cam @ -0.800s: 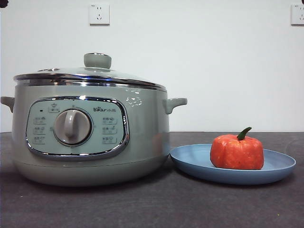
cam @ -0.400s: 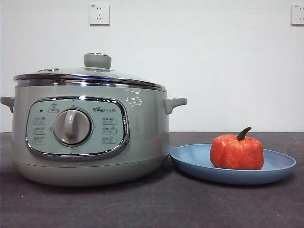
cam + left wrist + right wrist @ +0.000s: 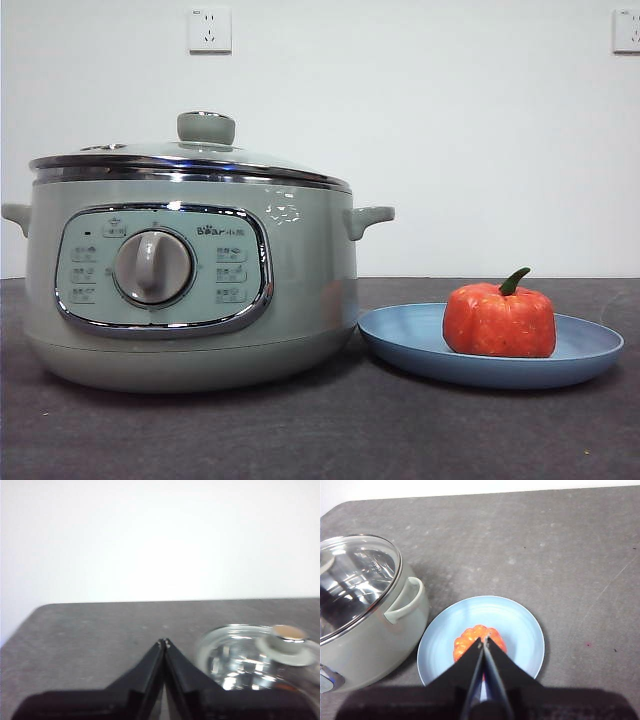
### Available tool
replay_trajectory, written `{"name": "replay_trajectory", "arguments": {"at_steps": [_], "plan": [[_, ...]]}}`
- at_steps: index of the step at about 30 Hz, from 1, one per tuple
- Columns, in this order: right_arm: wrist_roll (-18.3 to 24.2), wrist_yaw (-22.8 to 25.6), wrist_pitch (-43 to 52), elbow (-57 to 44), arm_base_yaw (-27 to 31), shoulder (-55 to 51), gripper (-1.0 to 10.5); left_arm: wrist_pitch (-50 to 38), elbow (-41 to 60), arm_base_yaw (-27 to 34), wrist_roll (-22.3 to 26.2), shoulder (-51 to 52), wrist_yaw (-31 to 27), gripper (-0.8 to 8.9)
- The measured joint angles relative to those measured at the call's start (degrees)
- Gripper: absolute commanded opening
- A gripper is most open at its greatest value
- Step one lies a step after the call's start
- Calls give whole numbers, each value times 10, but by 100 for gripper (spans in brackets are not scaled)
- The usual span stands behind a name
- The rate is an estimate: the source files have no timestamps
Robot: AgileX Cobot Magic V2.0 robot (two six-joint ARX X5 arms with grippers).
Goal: Take the pumpkin out from the steamer,put the pumpkin in the blue plate,close the lid
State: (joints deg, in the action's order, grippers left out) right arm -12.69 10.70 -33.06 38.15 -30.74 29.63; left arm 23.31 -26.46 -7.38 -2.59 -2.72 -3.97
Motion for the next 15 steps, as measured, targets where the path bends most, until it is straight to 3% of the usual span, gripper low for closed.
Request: {"name": "replay_trajectory", "arguments": {"at_steps": [8,15], "plan": [[0,0,-3,0,0,0,1,-82,175,25,11,23,-1,-3],[0,0,-8,0,0,0,1,-117,245,26,10,24,0,-3]]}}
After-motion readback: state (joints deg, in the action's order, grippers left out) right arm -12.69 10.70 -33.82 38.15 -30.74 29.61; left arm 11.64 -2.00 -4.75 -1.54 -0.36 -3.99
